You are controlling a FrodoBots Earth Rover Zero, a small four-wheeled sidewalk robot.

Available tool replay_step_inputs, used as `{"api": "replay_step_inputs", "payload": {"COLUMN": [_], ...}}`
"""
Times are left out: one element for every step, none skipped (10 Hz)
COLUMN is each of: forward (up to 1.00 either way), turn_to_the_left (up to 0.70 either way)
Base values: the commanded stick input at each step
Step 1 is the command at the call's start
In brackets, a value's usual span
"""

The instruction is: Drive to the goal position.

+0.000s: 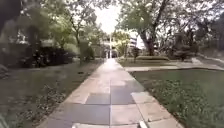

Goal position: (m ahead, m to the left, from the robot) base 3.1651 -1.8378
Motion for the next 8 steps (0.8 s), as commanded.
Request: {"api": "replay_step_inputs", "payload": {"forward": [1.00, 1.00, 1.00, 1.00, 1.00, 1.00, 1.00, 1.00], "turn_to_the_left": [0.00, 0.00, 0.00, 0.00, 0.00, 0.00, 0.00, 0.00]}}
